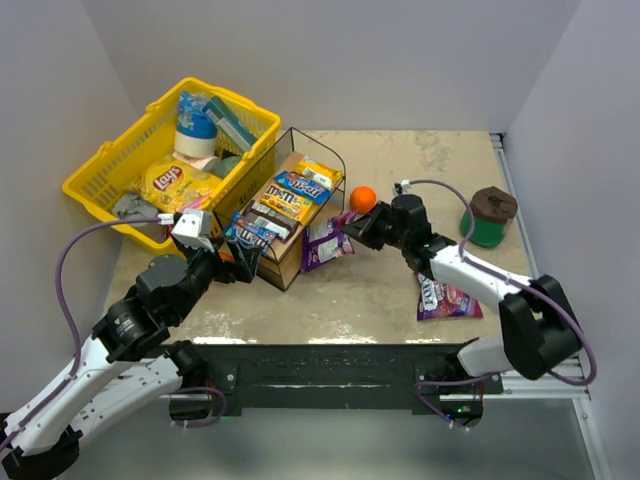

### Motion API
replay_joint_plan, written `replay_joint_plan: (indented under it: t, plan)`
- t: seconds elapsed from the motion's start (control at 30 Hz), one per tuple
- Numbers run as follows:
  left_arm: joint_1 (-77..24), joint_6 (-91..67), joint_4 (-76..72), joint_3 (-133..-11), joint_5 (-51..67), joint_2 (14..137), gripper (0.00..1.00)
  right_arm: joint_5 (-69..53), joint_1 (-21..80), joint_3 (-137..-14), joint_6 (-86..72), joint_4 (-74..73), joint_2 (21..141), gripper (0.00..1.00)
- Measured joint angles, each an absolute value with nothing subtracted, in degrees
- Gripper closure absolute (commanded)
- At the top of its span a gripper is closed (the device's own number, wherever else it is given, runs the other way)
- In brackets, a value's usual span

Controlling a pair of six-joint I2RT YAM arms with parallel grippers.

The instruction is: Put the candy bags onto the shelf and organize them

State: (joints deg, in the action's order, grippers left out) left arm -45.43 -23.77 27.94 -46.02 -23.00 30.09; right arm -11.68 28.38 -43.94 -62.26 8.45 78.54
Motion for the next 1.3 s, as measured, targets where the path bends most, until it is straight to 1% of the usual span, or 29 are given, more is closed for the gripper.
replay_joint_plan:
  t: [0.33,0.43,0.5,0.57,0.73,0.8,0.9,0.93,1.0,1.03,1.1,1.23,1.3]
  plan:
    - [-45.43,-23.35,27.94,-46.04,-23.29,30.09,0.00,-2.92,36.64,-45.67,-74.30,23.92,95.46,1.00]
    - [-45.43,-23.33,27.97,-46.04,-23.49,30.04,0.00,-0.10,38.89,-45.84,-77.47,26.83,98.87,0.91]
    - [-45.43,-23.31,27.97,-46.04,-23.66,30.00,0.00,2.15,40.58,-46.19,-79.15,27.05,100.25,0.81]
    - [-45.43,-23.31,27.97,-46.04,-23.83,30.00,0.01,4.03,42.26,-46.50,-80.40,26.85,100.84,0.74]
    - [-45.43,-23.22,27.94,-46.04,-24.05,30.00,0.00,6.79,45.69,-47.88,-80.99,24.12,100.84,0.67]
    - [-45.41,-23.18,27.94,-46.04,-24.05,30.00,0.00,7.14,46.68,-48.14,-80.88,22.72,100.84,0.66]
    - [-45.43,-23.18,27.94,-46.04,-24.05,30.00,0.00,7.16,48.01,-48.16,-80.40,20.80,100.86,0.59]
    - [-45.43,-23.16,27.94,-46.04,-24.05,30.00,0.00,7.22,48.47,-48.16,-80.20,20.12,100.86,0.56]
    - [-45.43,-23.16,27.94,-46.04,-24.08,30.00,0.01,7.49,49.34,-48.16,-79.77,19.35,100.86,0.54]
    - [-45.43,-23.16,27.94,-46.04,-24.10,30.00,0.00,7.68,49.87,-48.12,-79.46,19.07,100.86,0.51]
    - [-45.43,-23.16,27.94,-46.04,-24.12,30.00,0.01,7.99,50.61,-47.79,-78.91,18.74,100.86,0.51]
    - [-45.43,-23.18,27.94,-46.04,-24.21,30.00,0.00,7.97,51.18,-47.20,-77.60,17.74,100.88,0.62]
    - [-45.43,-23.18,27.94,-46.04,-24.23,30.00,0.01,7.97,51.29,-47.05,-77.23,17.52,100.88,0.63]
